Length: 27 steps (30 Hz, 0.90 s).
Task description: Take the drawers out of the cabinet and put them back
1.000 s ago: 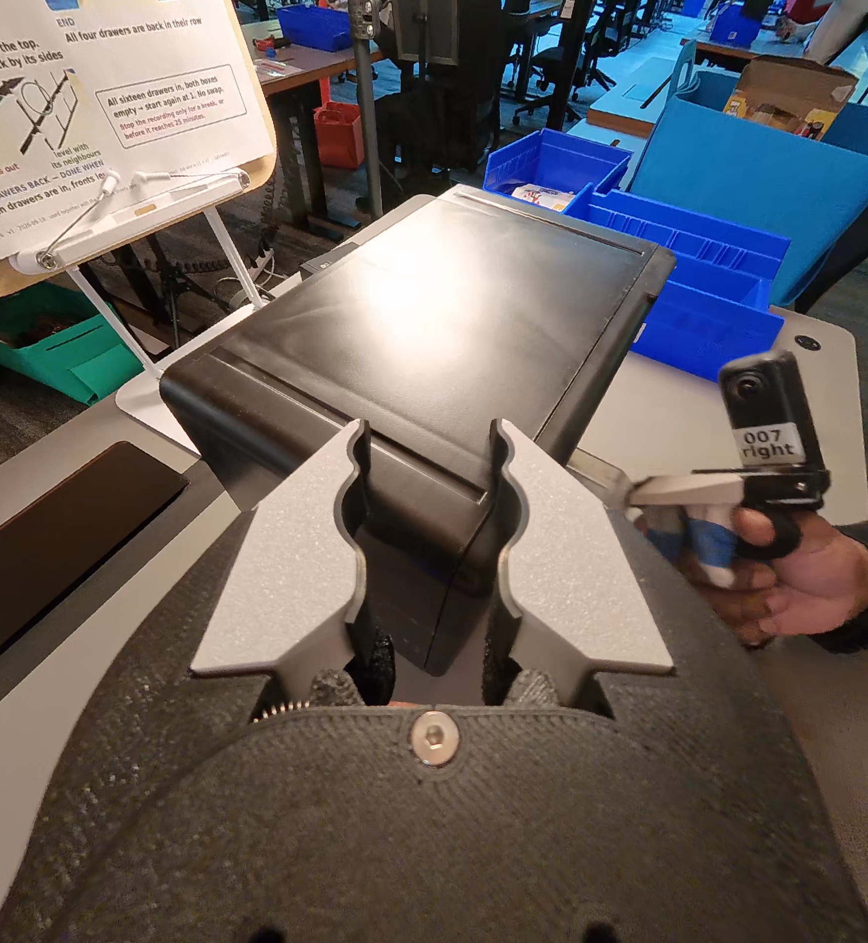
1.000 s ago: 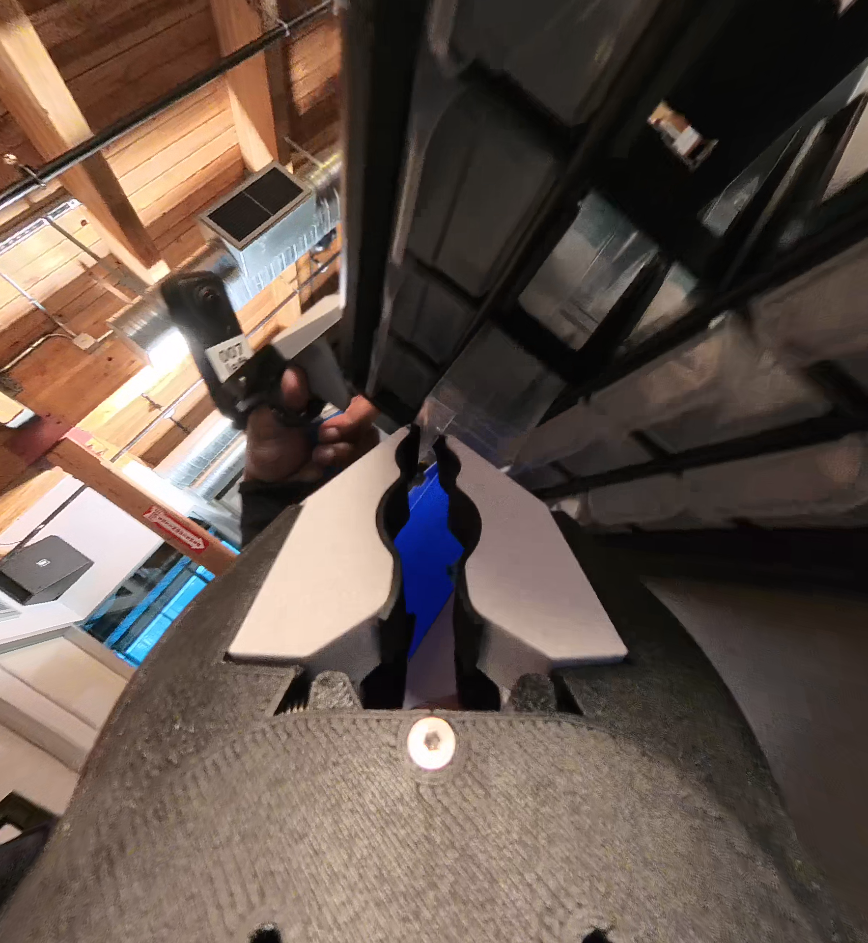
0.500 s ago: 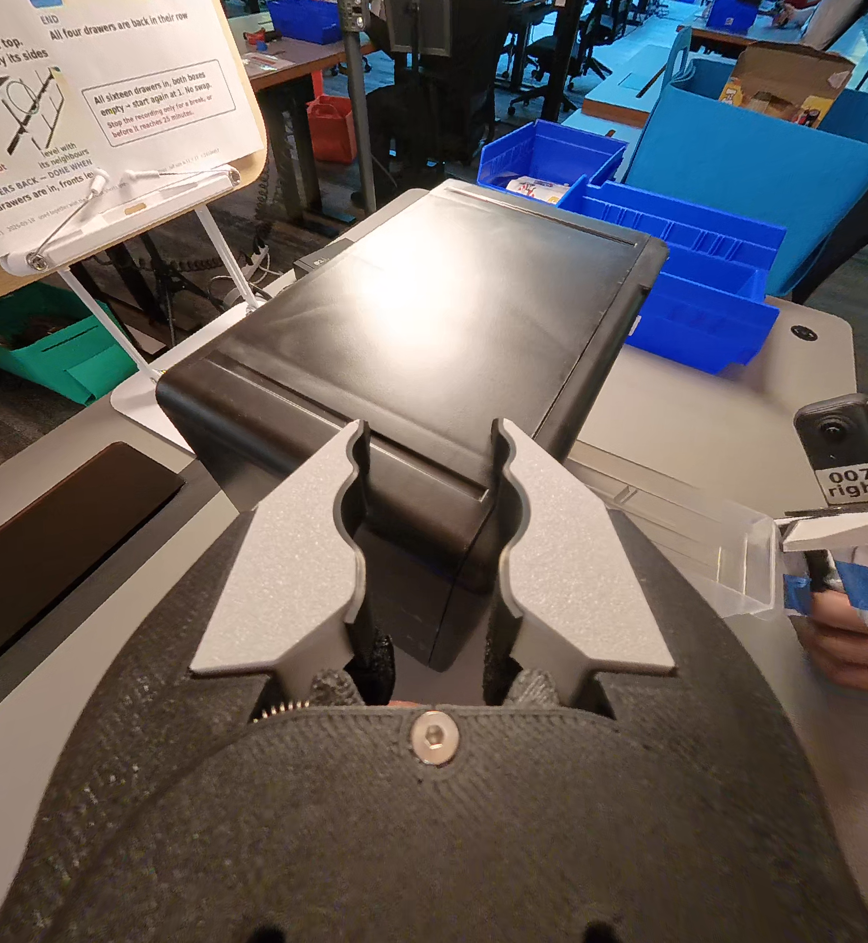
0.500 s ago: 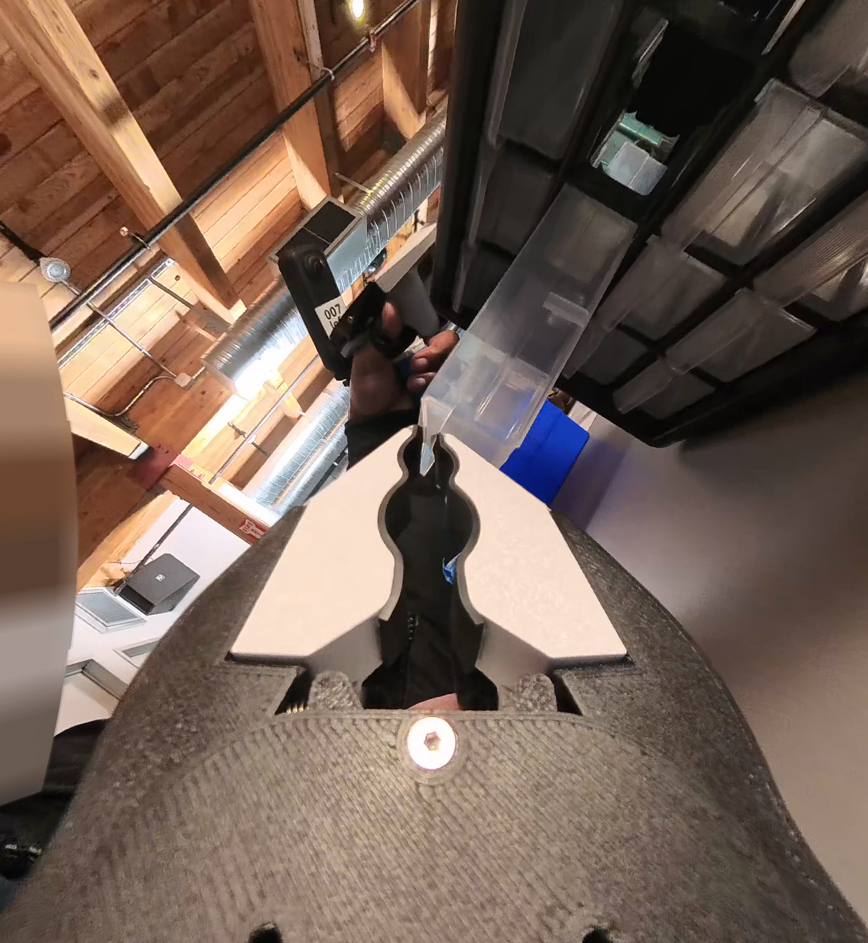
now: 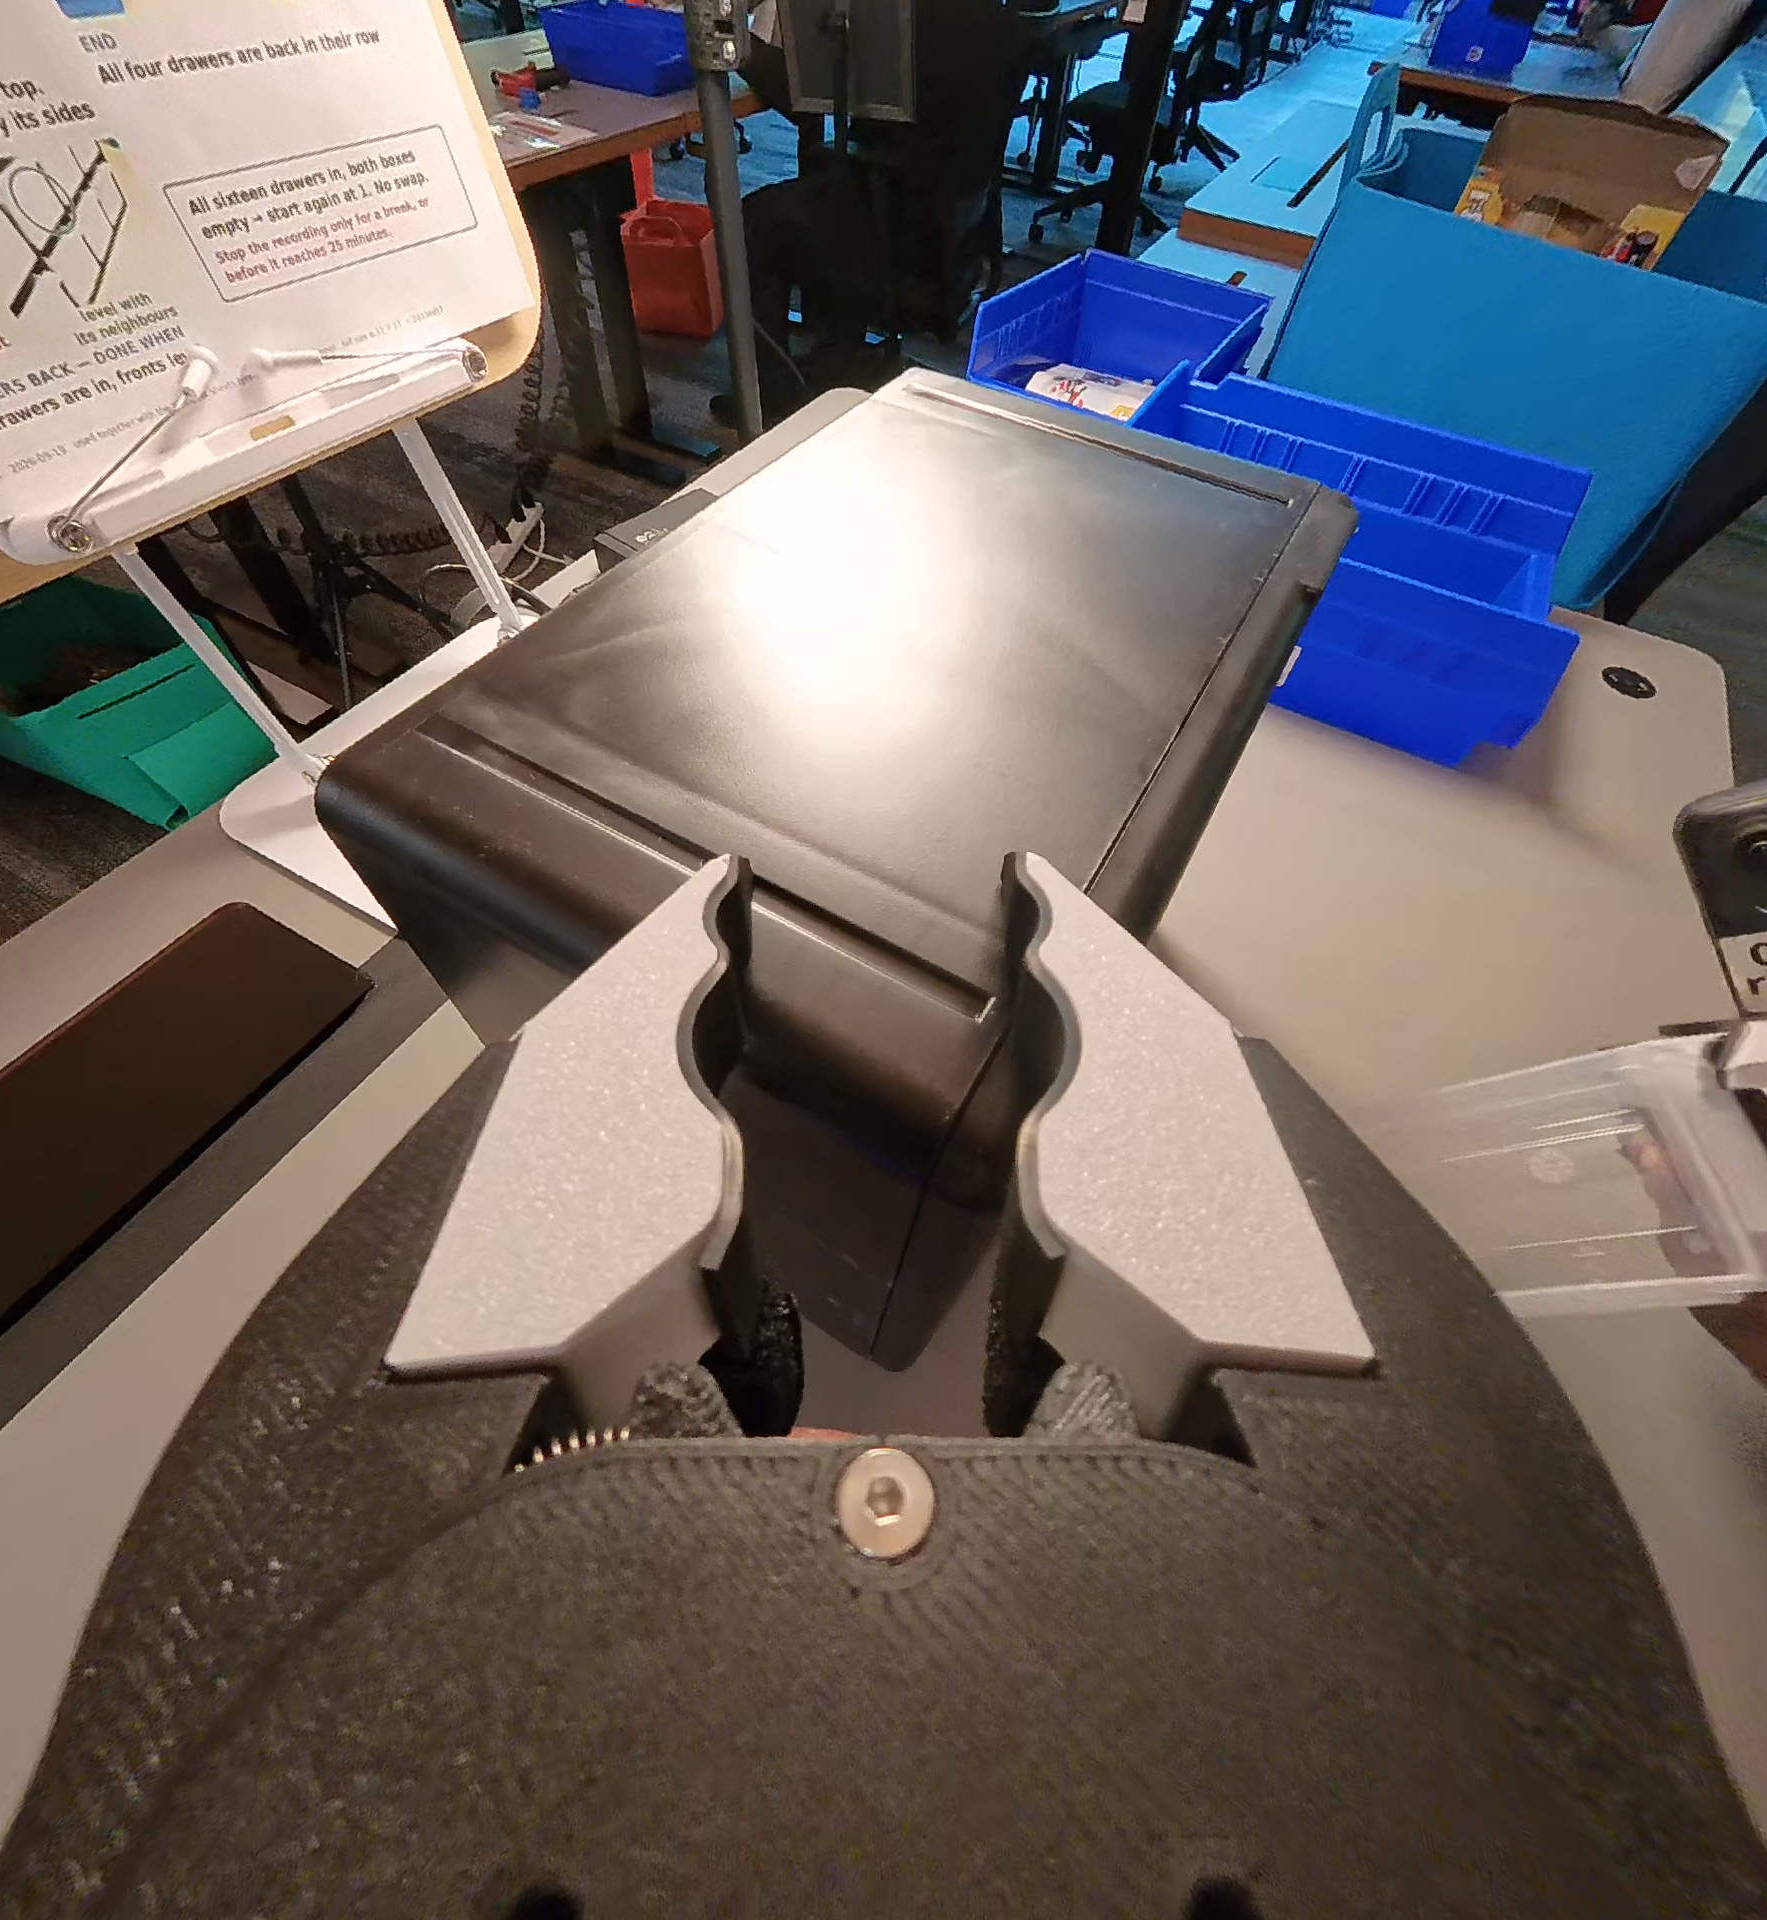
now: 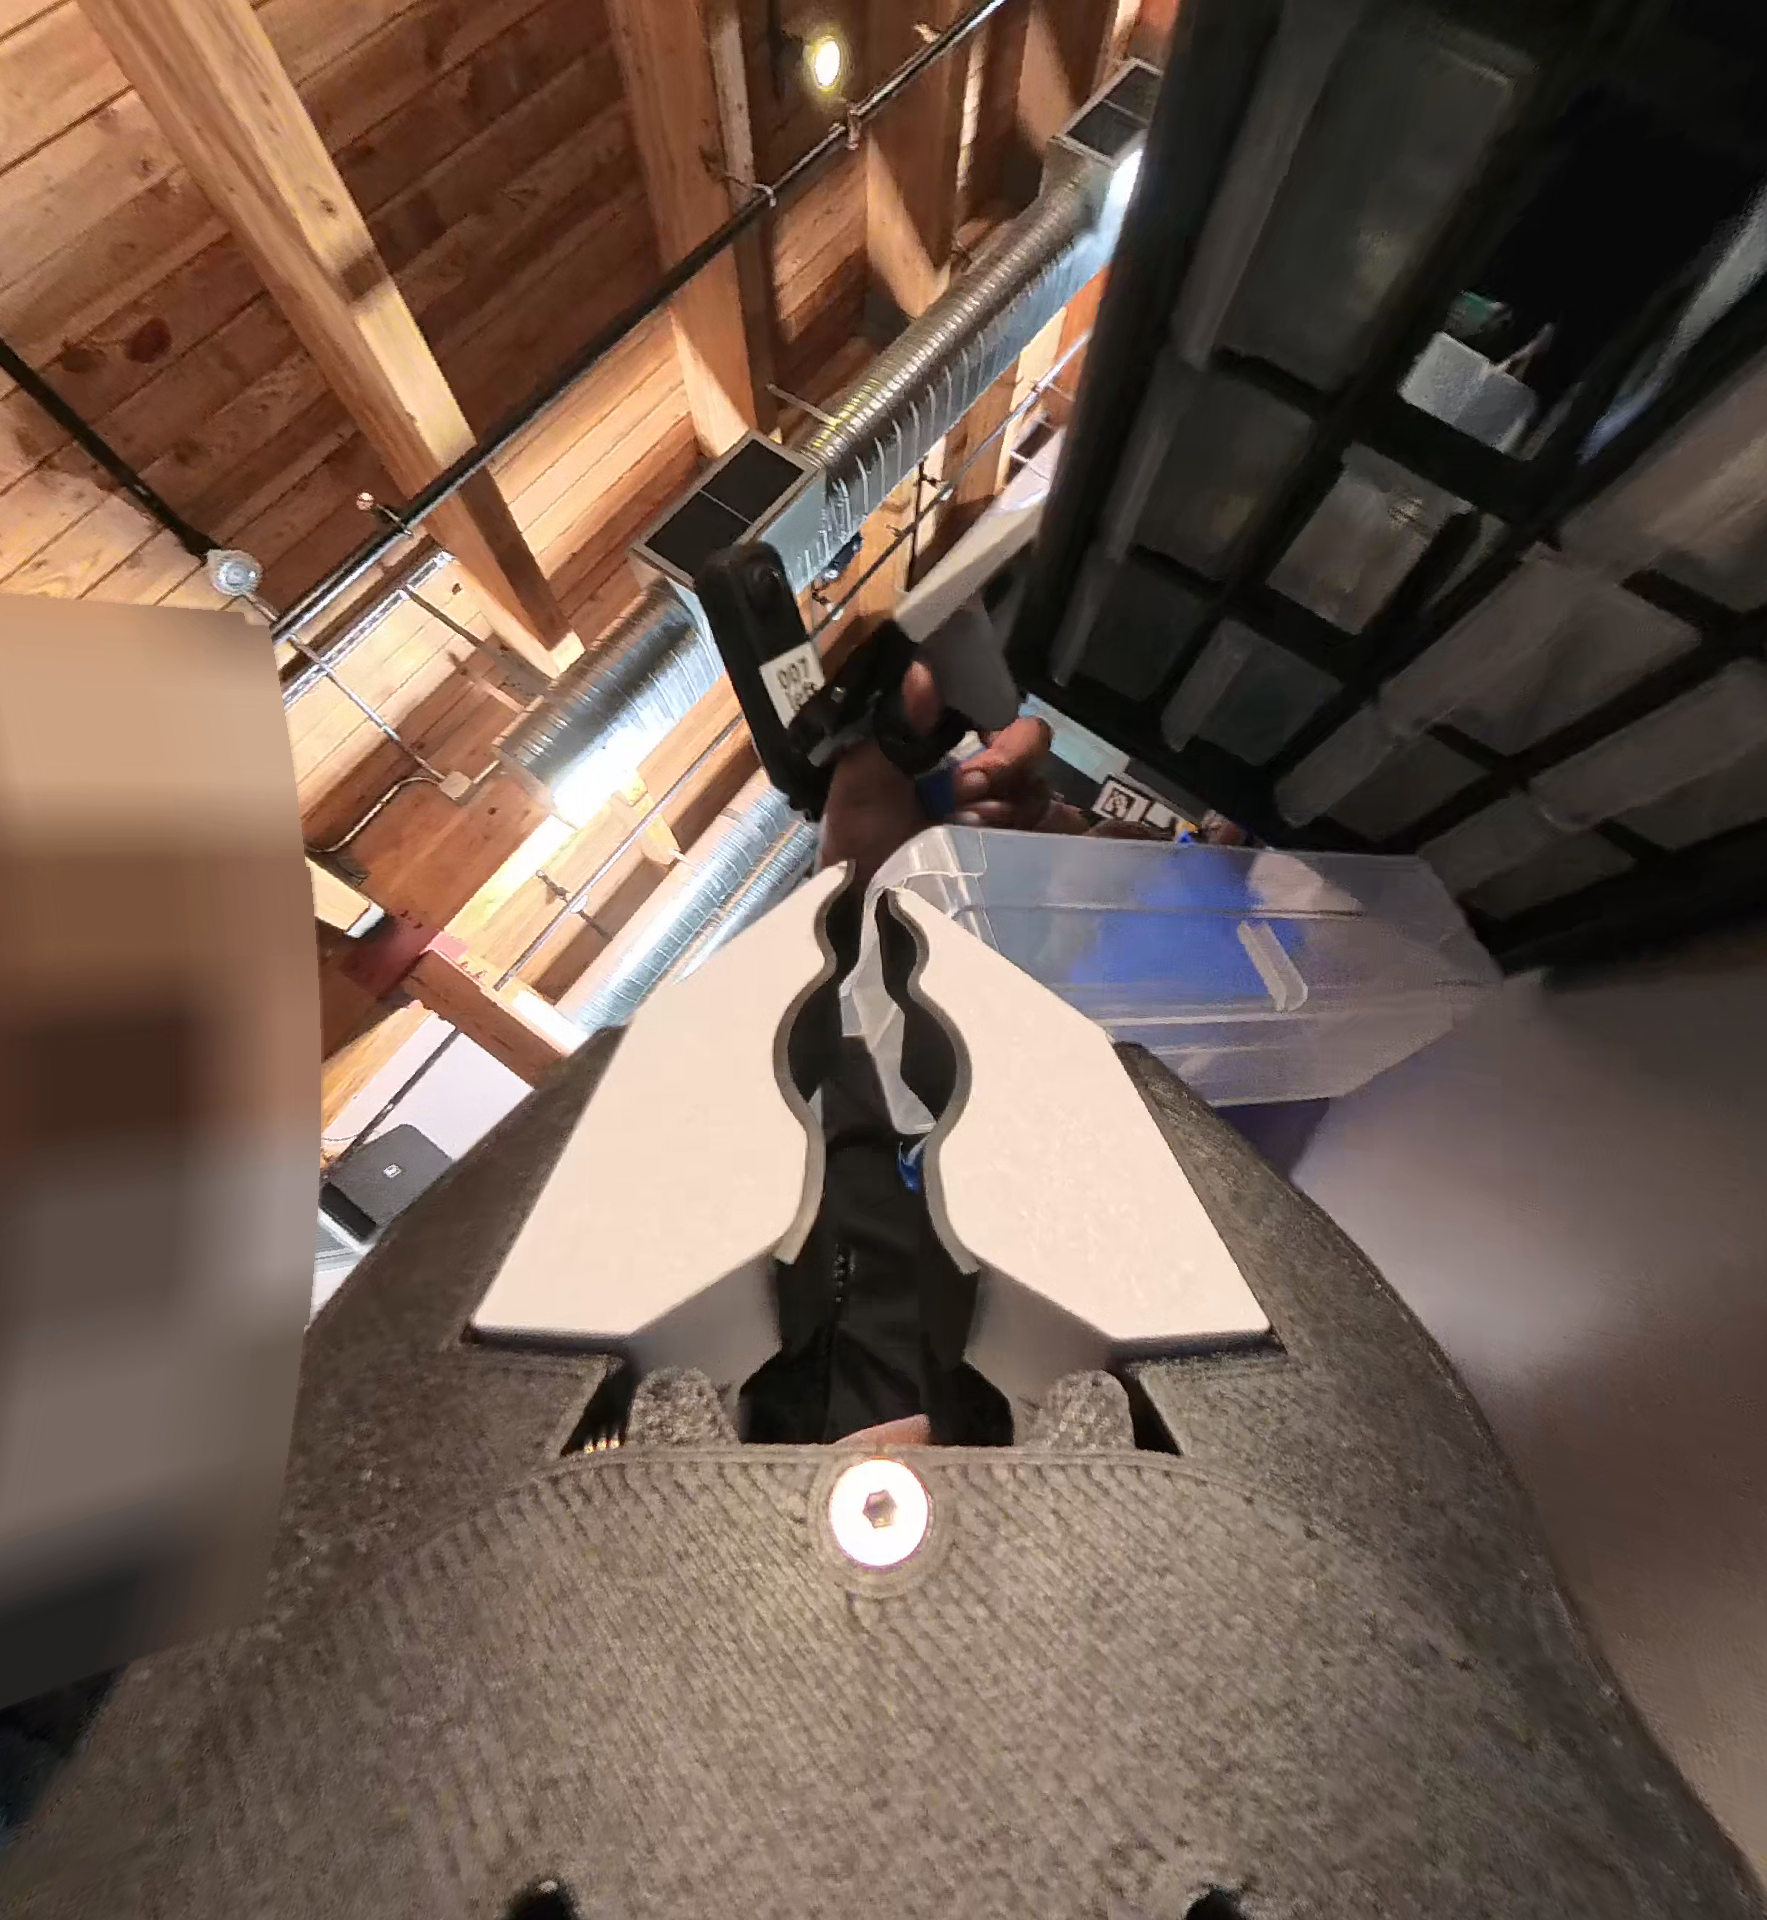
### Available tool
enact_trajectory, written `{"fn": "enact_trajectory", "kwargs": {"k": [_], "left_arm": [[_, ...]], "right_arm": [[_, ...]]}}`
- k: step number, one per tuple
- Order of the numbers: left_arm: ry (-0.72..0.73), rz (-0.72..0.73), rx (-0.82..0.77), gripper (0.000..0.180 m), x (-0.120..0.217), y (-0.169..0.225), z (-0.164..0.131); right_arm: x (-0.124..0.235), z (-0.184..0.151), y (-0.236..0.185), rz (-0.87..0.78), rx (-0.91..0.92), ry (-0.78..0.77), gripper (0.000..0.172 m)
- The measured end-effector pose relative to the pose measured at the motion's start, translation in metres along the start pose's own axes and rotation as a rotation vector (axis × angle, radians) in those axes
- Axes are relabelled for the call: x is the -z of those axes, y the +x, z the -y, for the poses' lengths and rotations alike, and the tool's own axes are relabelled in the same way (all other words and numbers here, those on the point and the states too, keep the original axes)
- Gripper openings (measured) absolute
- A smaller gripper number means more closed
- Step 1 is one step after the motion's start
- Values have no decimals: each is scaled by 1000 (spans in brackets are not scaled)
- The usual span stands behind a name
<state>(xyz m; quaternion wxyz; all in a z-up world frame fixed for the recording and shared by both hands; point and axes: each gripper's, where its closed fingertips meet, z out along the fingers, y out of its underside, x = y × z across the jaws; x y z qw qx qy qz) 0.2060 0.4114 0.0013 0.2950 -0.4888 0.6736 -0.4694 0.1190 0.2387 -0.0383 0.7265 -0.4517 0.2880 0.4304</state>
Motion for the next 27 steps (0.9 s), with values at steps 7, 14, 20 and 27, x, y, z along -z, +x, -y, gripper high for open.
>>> {"fn": "enact_trajectory", "kwargs": {"k": [7, 14, 20, 27], "left_arm": [[0, -2, 0, 49, 0, 0, 0], [-4, 9, -4, 49, 0, 0, 0], [-6, 12, -7, 49, 0, 0, 0], [-7, 14, -8, 49, 0, 0, 0]], "right_arm": [[47, -1, 45, -212, -24, 28, 4], [84, -29, 85, -563, 23, -174, 16], [99, -53, 74, -575, 385, -556, 29], [104, -47, 50, -416, 727, -916, 29]]}}
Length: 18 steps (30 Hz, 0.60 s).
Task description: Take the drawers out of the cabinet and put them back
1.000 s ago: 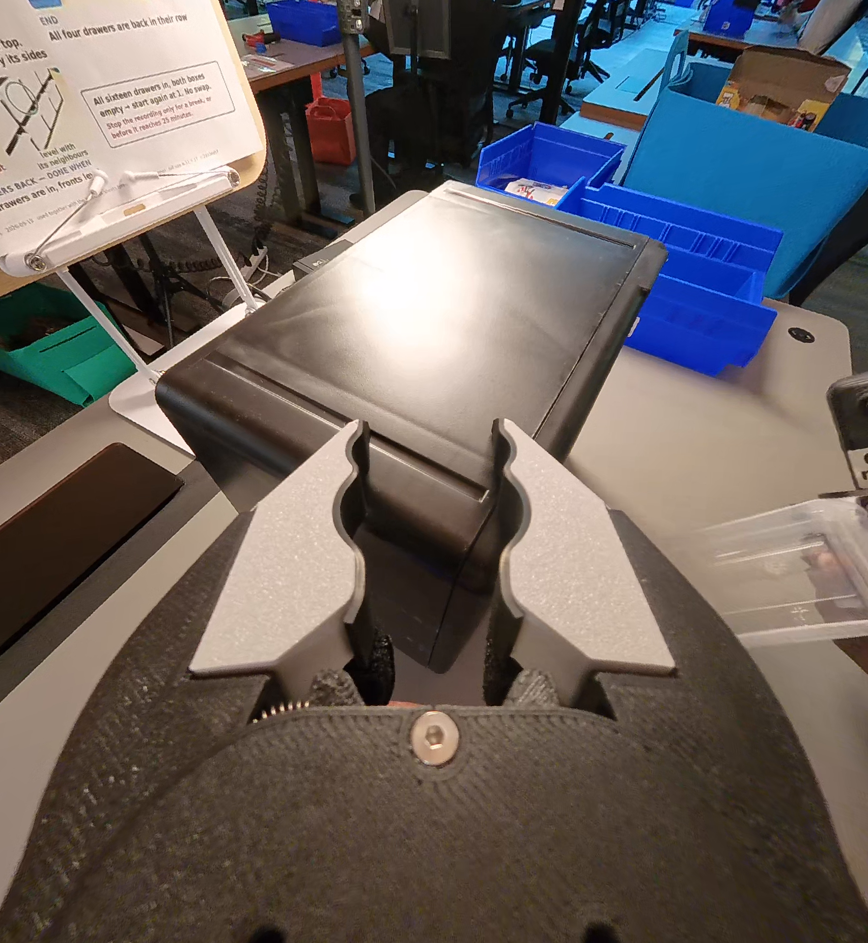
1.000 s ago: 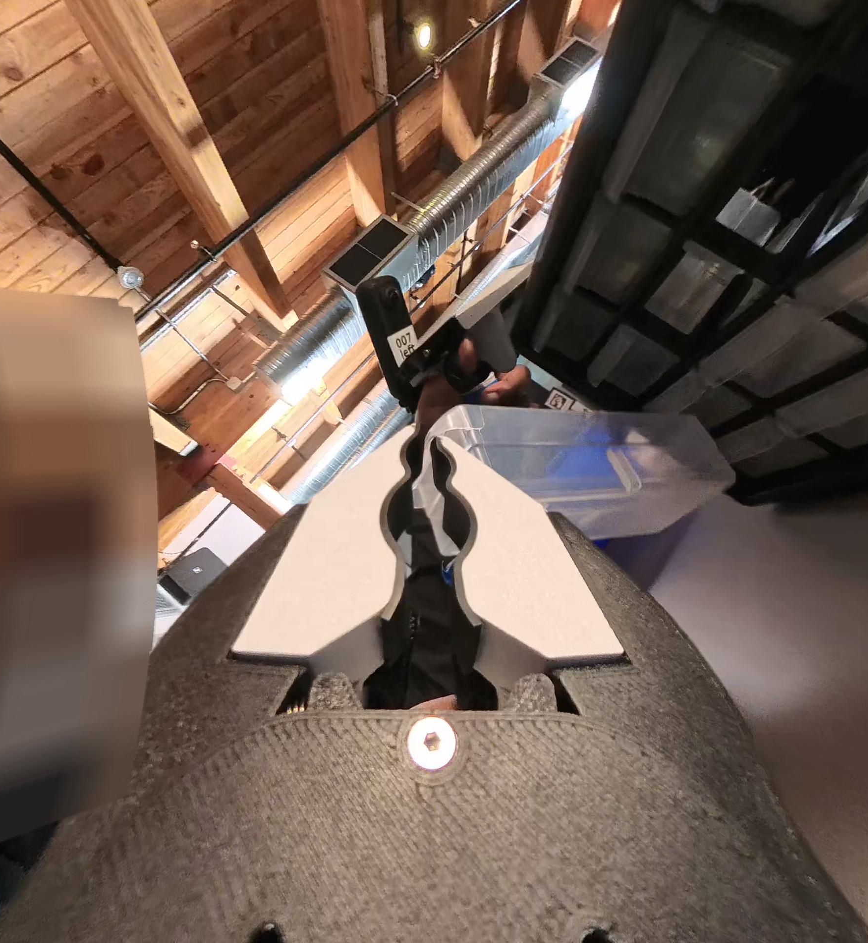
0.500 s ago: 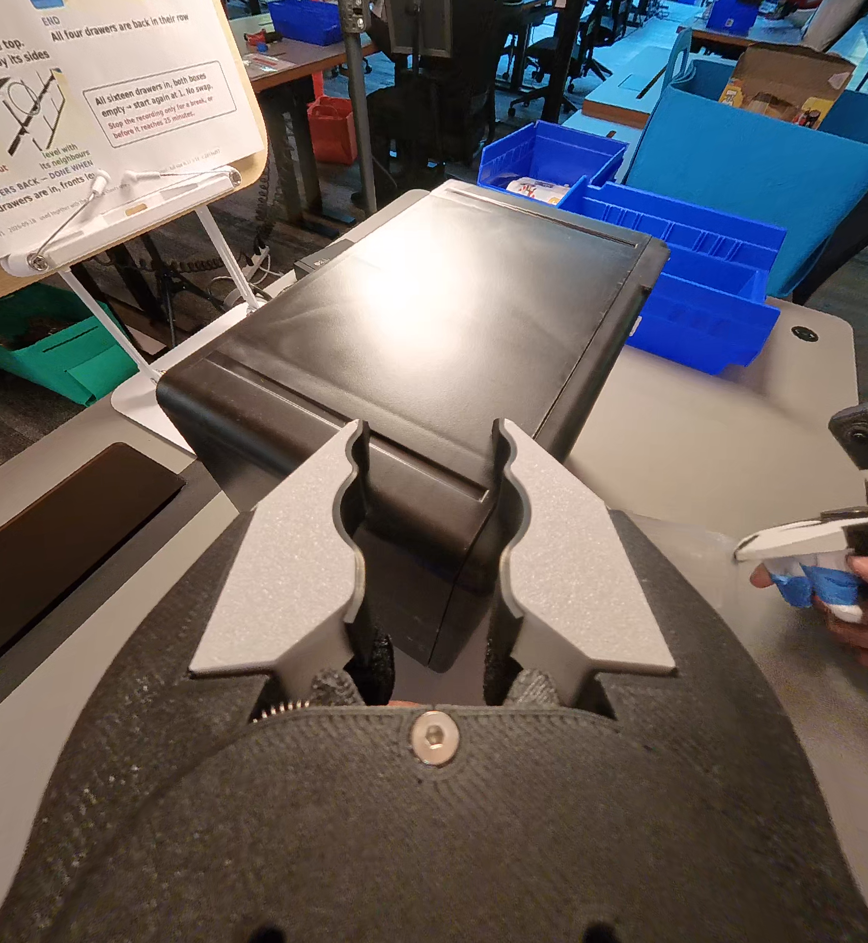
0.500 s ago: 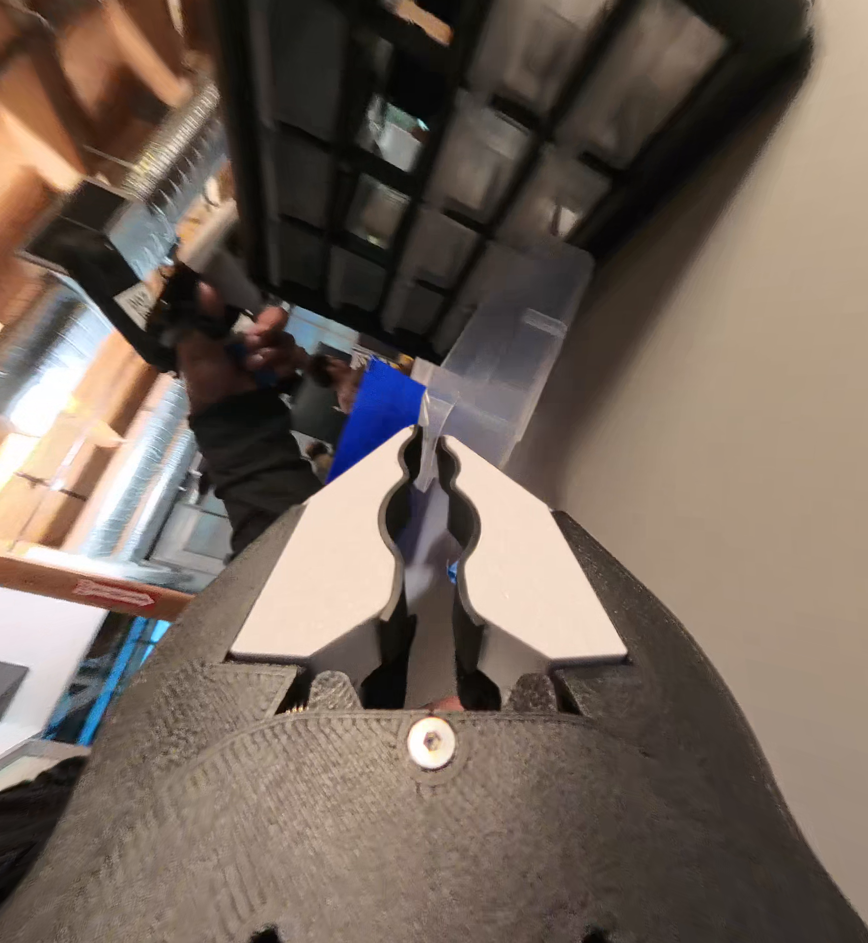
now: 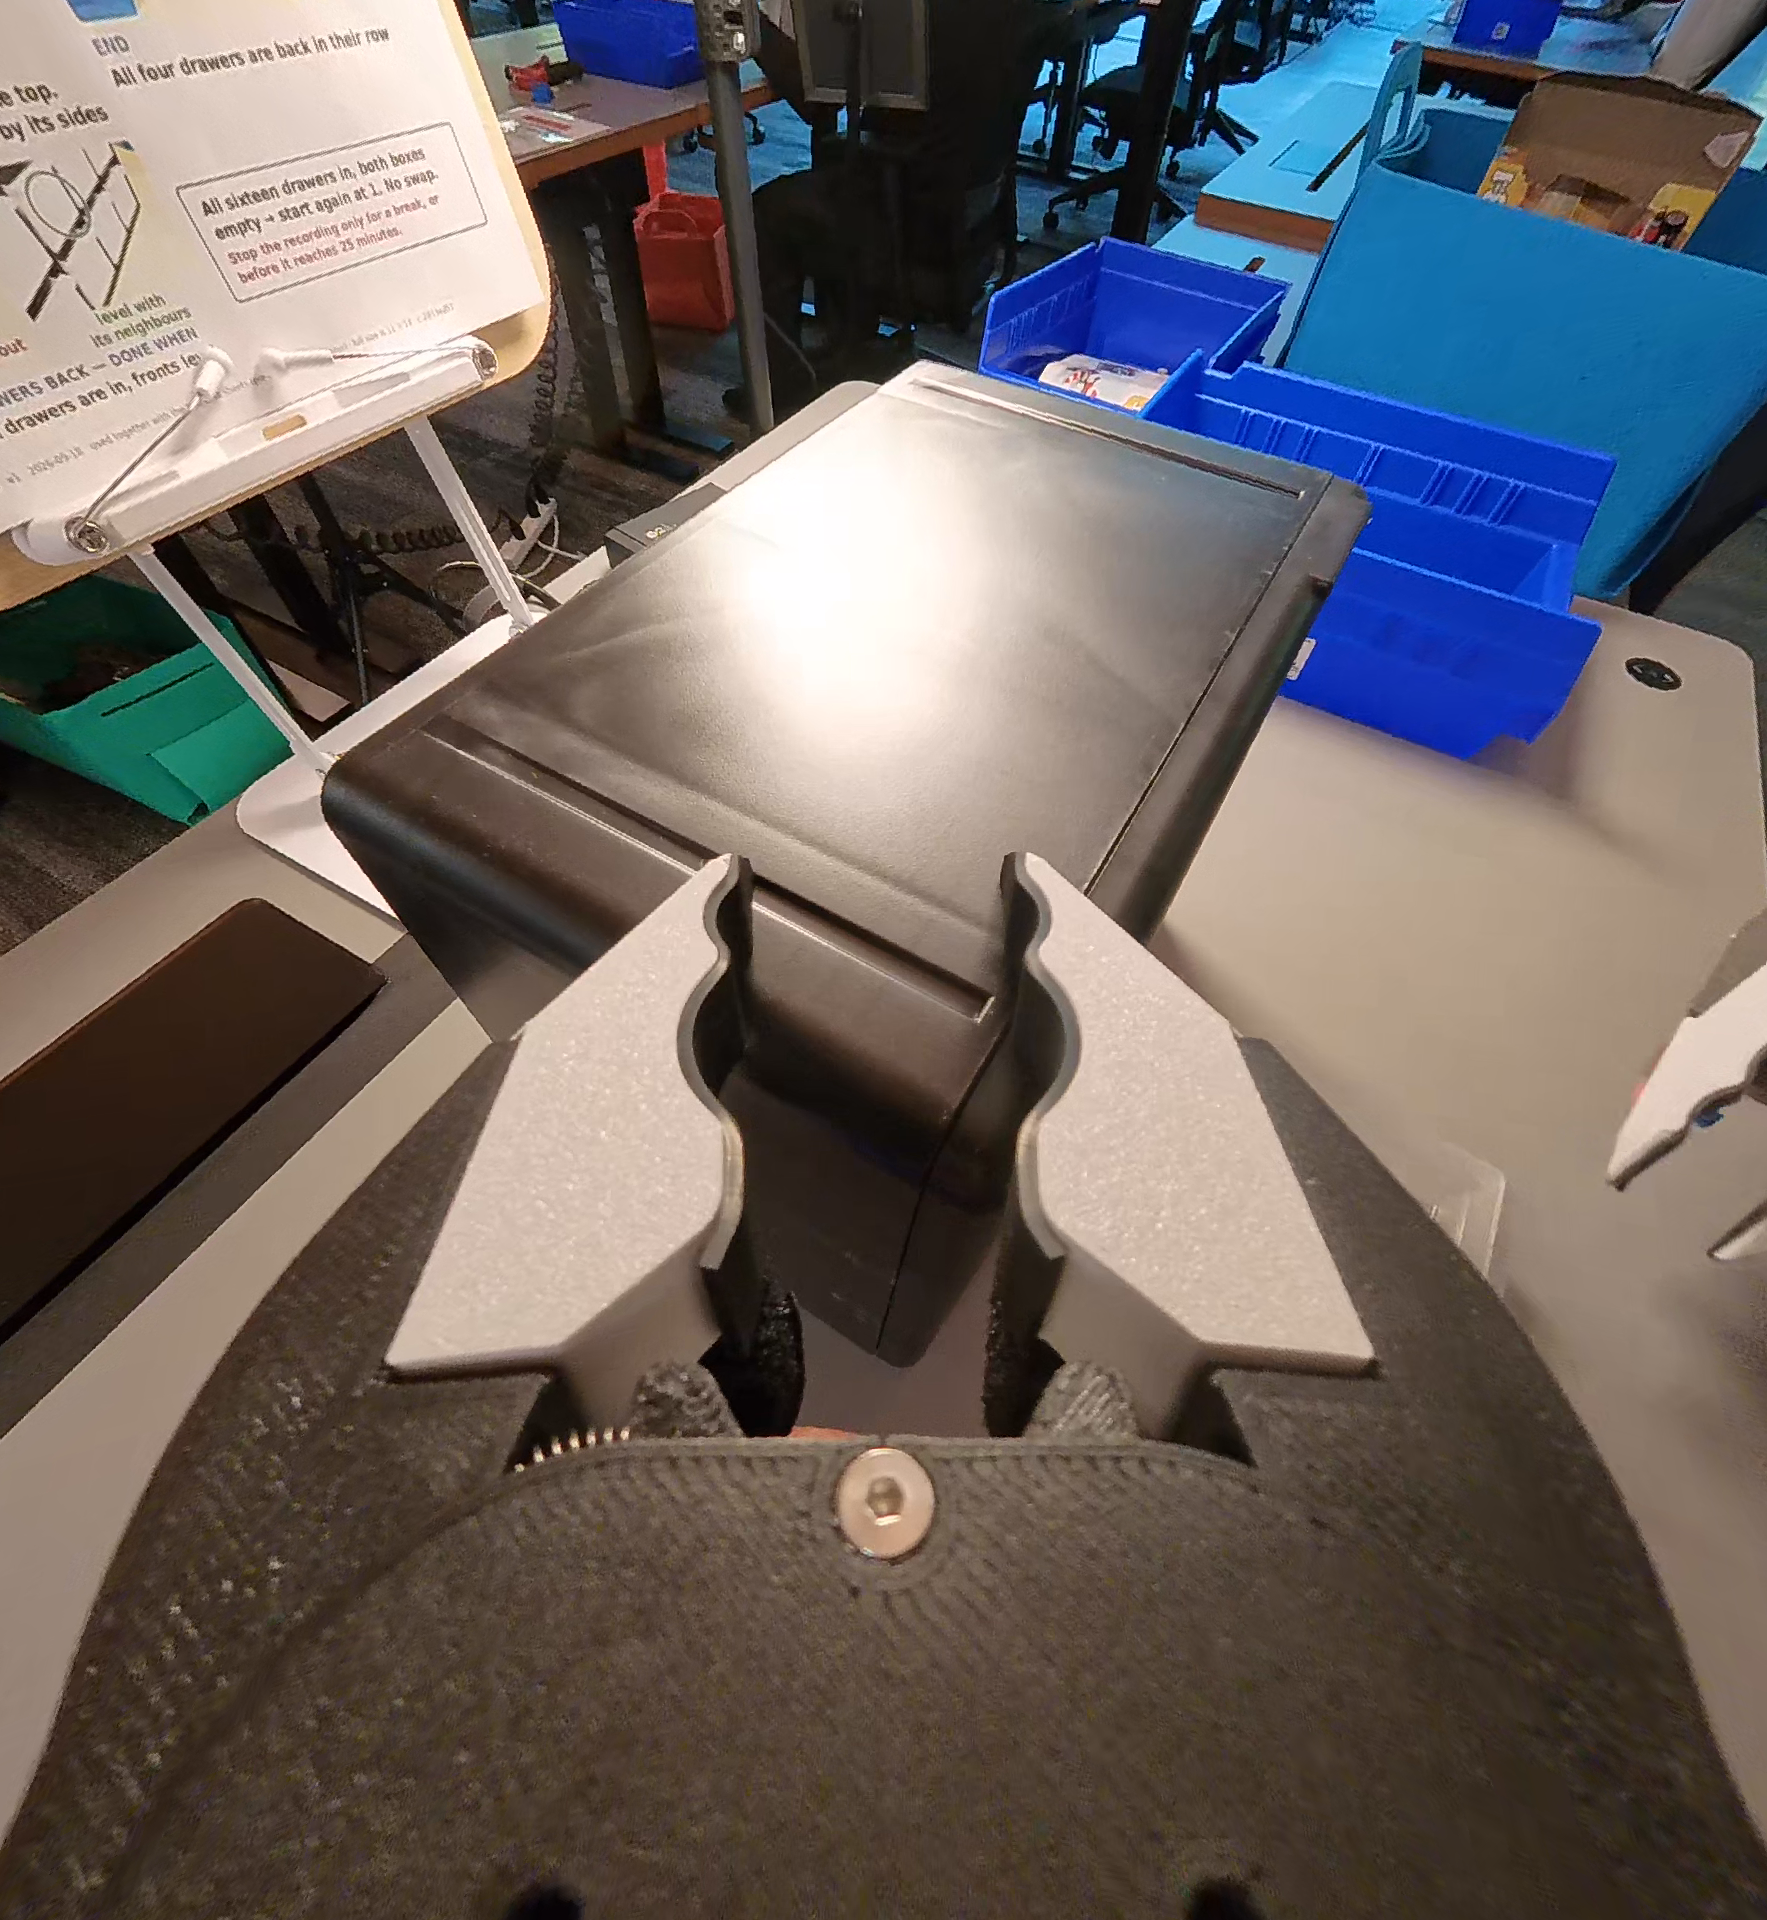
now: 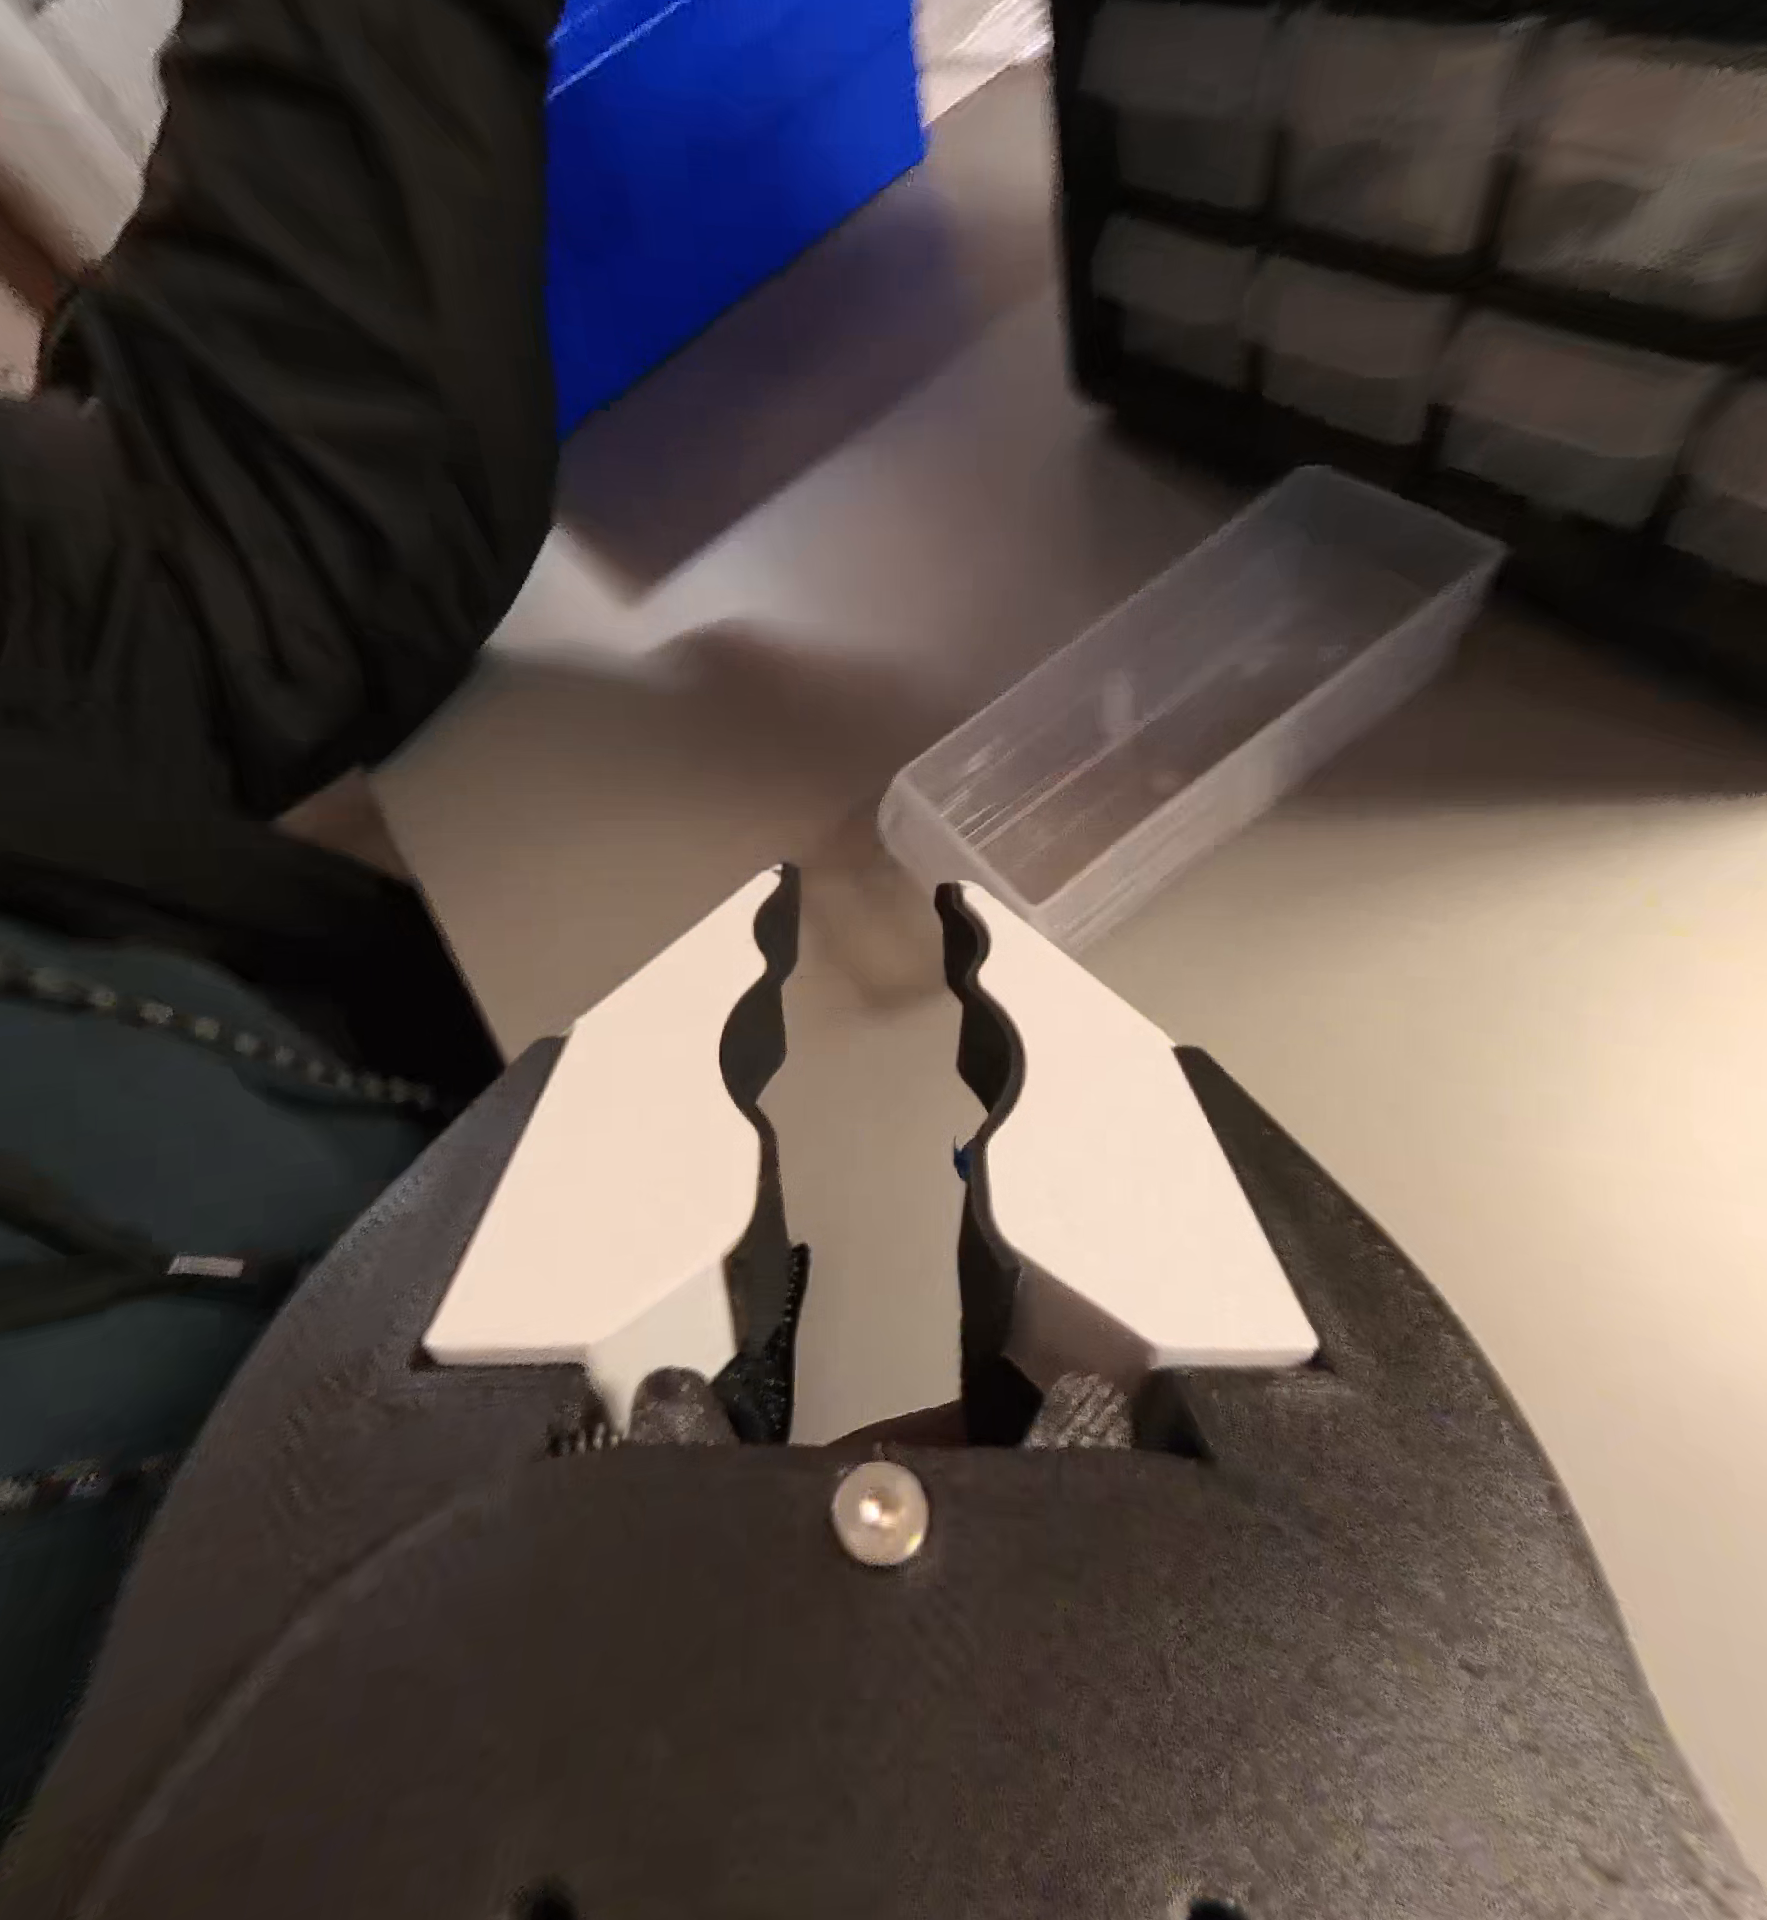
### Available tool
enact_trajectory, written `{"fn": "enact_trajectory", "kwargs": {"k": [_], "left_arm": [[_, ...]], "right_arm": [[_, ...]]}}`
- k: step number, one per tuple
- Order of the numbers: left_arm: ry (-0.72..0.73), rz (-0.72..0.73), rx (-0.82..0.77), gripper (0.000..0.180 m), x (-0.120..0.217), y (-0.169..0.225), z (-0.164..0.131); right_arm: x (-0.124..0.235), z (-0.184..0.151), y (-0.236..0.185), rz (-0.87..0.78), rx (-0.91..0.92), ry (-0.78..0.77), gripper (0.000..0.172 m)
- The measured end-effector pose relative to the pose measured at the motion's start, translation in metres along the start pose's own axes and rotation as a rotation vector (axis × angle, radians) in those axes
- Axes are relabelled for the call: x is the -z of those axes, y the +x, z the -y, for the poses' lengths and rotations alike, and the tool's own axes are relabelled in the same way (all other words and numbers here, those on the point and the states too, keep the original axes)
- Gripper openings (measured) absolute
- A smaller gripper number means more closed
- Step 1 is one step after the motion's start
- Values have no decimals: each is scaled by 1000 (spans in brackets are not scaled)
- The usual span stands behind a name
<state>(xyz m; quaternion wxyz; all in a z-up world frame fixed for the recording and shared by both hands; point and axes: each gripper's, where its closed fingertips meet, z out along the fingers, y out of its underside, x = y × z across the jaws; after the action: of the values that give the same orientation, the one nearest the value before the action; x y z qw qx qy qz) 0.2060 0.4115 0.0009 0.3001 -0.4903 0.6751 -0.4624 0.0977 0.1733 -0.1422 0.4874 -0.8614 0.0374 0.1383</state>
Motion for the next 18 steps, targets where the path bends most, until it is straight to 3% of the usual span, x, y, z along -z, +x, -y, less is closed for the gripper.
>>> {"fn": "enact_trajectory", "kwargs": {"k": [2, 8, 13, 18], "left_arm": [[-1, 1, -2, 49, 0, 0, 0], [-1, 0, -2, 49, 0, 0, 0], [0, -2, -2, 49, 0, 0, 0], [2, -10, 0, 49, 0, 0, 0]], "right_arm": [[0, 2, -3, 19, 119, -30, 29], [1, 44, 48, -123, 728, 5, 39], [-14, 39, 76, -52, 1207, -194, 50], [-35, 23, 84, 80, 1394, -408, 66]]}}
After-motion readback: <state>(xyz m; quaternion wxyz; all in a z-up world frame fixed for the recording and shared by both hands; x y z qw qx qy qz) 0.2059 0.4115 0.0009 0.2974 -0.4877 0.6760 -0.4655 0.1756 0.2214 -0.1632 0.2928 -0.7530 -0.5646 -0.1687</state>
